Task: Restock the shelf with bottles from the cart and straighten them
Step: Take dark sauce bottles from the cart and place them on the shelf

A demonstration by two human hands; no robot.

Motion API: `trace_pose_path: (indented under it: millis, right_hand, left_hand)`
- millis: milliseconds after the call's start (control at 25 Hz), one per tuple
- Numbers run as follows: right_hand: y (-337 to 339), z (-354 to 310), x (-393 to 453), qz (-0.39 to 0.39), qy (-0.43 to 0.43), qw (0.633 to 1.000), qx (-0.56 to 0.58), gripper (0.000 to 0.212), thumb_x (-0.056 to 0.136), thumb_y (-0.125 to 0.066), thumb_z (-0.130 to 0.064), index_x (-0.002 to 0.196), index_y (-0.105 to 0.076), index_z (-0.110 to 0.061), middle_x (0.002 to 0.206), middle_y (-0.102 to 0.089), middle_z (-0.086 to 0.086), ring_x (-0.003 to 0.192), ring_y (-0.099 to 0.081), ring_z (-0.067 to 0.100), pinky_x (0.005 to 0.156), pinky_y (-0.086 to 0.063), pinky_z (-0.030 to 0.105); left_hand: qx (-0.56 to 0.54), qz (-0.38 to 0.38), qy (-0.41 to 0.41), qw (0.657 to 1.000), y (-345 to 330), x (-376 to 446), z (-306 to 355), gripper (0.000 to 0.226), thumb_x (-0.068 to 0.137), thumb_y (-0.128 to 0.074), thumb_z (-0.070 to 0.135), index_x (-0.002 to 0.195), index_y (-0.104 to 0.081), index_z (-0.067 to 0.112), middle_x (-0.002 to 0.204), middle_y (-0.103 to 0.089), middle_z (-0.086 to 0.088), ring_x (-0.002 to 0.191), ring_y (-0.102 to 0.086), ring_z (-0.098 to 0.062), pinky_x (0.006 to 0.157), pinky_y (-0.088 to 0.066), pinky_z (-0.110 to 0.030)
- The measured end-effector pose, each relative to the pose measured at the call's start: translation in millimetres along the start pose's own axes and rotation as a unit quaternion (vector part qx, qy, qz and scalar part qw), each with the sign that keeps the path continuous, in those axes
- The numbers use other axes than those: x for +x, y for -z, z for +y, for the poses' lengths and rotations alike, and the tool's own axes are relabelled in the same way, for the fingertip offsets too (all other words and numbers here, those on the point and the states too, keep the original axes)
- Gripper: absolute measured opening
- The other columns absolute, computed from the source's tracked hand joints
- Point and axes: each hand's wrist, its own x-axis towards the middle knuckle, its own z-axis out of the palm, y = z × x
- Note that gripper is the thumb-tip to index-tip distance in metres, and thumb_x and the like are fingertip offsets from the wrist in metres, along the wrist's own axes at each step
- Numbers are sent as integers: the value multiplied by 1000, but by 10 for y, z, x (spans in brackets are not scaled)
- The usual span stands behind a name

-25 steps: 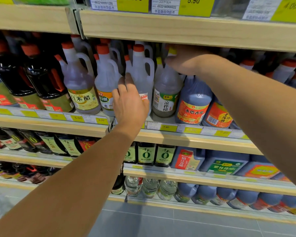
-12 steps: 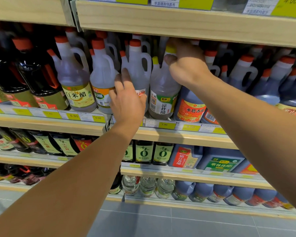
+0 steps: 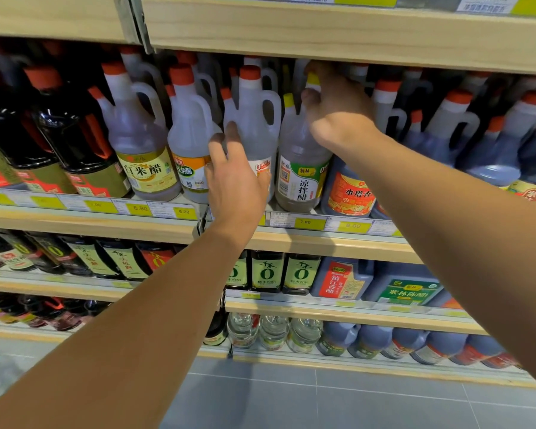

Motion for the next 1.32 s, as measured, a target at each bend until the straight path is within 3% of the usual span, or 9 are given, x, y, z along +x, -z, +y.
trace_pose_path:
  millis: [200, 360, 440, 600, 840, 1040, 1160, 1320]
  right_hand:
    - [28, 29, 27, -13, 24, 999, 15, 38, 99, -37, -31, 135, -44, -19, 135, -52, 12, 122, -48, 35, 94, -39, 36]
    - [16, 69, 32, -16, 41, 999, 27, 37, 98, -39, -30, 132, -46, -15, 128, -55, 16, 118, -50, 36, 89, -39, 35]
    - [-20, 83, 4, -3, 28, 1000, 7, 37, 97, -42, -34, 126, -47, -11, 120, -58, 18, 112, -52, 38, 82, -40, 36]
    - [-58, 66, -17, 7, 9, 1000, -5, 39, 98, -41, -37, 126, -45, -9, 124, -55, 19, 113, -52, 39, 81, -40, 37]
    - [21, 68, -11, -13, 15, 999, 30, 35, 99, -39, -29, 127, -47, -10, 128, -54, 18, 118, -50, 38, 88, -41, 37]
    - [39, 67, -31, -11, 21, 998, 52, 34, 99, -41, -27, 127, -48, -9, 128, -54, 18, 119, -49, 38, 91, -40, 38]
    - [26, 98, -43, -11, 36, 998, 57, 35, 98, -42, -28, 128, -47, -11, 127, -56, 17, 118, -49, 38, 89, -40, 36]
    - [23, 93, -72, -6, 48, 998, 33, 37, 98, -43, -30, 130, -45, -11, 122, -57, 17, 116, -50, 39, 85, -39, 36]
  left_hand:
    - [-3, -14, -24, 1000, 46, 18, -95, 83, 83, -70, 27, 149, -20, 20, 143, -30, -10, 117, -49, -34, 94, -49, -45]
    - [40, 34, -33, 998, 183, 73, 9, 66, 84, -65, 35, 139, -36, 12, 132, -43, -13, 115, -44, -32, 97, -43, -43]
    - [-29, 58, -33, 997, 270, 286, 122, 52, 86, -60, 30, 129, -45, 6, 125, -51, -17, 114, -46, -34, 97, -41, -41]
    - [-156, 61, -50, 985, 252, 682, 272, 54, 86, -58, 17, 136, -43, 4, 131, -54, -17, 118, -52, -33, 92, -37, -27]
    - [-88, 42, -54, 994, 287, 770, 302, 53, 87, -60, 20, 136, -44, 9, 133, -52, -14, 122, -47, -32, 95, -35, -32]
    - [-57, 44, -42, 997, 411, 706, 330, 45, 90, -60, 26, 132, -47, 16, 127, -59, -6, 112, -55, -28, 75, -35, -27]
    - [-55, 15, -44, 997, 404, 786, 330, 46, 90, -59, 26, 132, -46, 14, 125, -60, -10, 113, -56, -31, 85, -40, -31]
    - [-37, -5, -30, 999, 408, 814, 344, 47, 90, -59, 28, 133, -45, 14, 125, -60, -11, 113, -56, -32, 86, -42, -33]
